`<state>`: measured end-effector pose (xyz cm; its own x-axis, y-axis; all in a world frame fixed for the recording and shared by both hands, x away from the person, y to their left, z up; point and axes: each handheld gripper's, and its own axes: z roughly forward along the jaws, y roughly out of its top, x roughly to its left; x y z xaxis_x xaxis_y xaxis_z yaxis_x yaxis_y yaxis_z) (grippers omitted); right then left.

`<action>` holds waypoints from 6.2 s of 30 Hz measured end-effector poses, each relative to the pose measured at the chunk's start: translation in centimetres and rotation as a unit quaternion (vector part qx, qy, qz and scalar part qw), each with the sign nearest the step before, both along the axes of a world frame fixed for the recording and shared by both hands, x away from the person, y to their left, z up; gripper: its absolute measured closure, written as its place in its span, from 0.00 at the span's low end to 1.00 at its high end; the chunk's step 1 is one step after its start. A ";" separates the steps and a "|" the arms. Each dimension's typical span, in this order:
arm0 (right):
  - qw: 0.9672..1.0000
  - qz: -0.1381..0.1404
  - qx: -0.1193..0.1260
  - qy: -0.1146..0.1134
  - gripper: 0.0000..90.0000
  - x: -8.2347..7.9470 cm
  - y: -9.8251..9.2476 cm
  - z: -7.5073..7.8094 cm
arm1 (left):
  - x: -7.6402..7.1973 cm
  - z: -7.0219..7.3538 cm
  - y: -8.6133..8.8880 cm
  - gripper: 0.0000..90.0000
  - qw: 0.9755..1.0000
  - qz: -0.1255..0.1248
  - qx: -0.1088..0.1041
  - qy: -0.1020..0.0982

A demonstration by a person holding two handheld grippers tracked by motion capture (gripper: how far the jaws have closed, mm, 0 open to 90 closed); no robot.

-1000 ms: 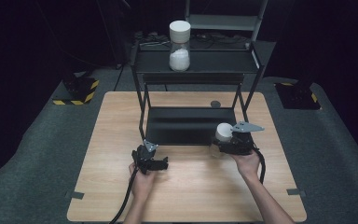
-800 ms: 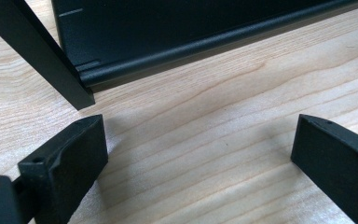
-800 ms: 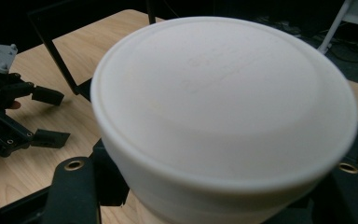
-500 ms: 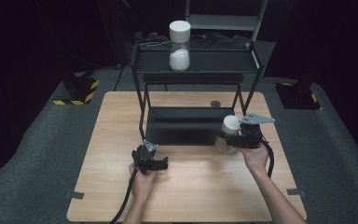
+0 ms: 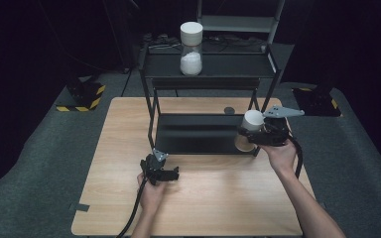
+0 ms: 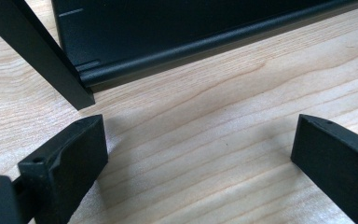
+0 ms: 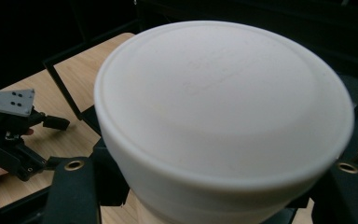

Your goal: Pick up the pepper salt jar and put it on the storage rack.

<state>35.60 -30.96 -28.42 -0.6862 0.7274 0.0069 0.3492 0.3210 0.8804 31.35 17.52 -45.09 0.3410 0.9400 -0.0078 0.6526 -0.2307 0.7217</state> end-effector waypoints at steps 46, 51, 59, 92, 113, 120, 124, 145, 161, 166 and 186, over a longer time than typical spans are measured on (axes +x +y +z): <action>0.999 0.016 0.032 -0.008 0.39 5.0 4.1 17.4 | 0.0 0.0 -0.1 0.04 1.000 0.001 0.001 -0.001; 1.000 -0.010 0.026 -0.012 0.39 6.0 5.7 18.3 | 0.0 0.0 0.0 0.04 1.000 0.000 0.002 0.000; 0.998 -0.057 0.007 -0.016 0.39 7.0 8.4 18.7 | 0.0 0.0 0.0 0.04 1.000 0.001 0.001 0.000; 0.991 -0.136 -0.002 -0.008 0.39 10.6 12.4 17.6 | 0.0 0.0 -0.1 0.04 1.000 0.002 0.002 -0.001; 0.993 -0.119 0.003 -0.009 0.15 10.3 11.8 17.2 | 0.0 0.0 -0.1 0.04 1.000 0.002 0.002 -0.001; 0.995 -0.098 0.019 -0.015 0.10 9.7 10.5 17.2 | 0.0 0.0 -0.1 0.04 1.000 0.002 0.001 0.000; 0.995 -0.091 0.023 -0.020 0.09 9.2 9.8 17.2 | 0.0 0.0 -0.1 0.04 1.000 0.002 0.001 0.000; 0.997 -0.063 0.032 -0.030 0.11 7.1 6.4 16.8 | 0.0 0.0 -0.1 0.04 1.000 0.003 0.002 0.000; 0.998 -0.047 0.032 -0.028 0.11 6.0 3.8 15.6 | 0.0 0.0 -0.1 0.04 1.000 0.003 0.001 0.000; 0.998 -0.044 0.036 -0.032 0.11 5.6 3.0 15.1 | 0.0 0.0 -0.1 0.04 1.000 0.003 0.001 -0.001; 0.998 -0.034 0.036 -0.033 0.11 4.6 1.0 13.2 | 0.0 0.0 -0.1 0.04 1.000 0.002 0.001 -0.001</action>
<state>40.17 -30.00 -15.20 -0.6365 0.7710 0.0178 0.3086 0.2334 0.9221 31.33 17.40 -45.10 0.3369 0.9415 -0.0050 0.6526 -0.2297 0.7220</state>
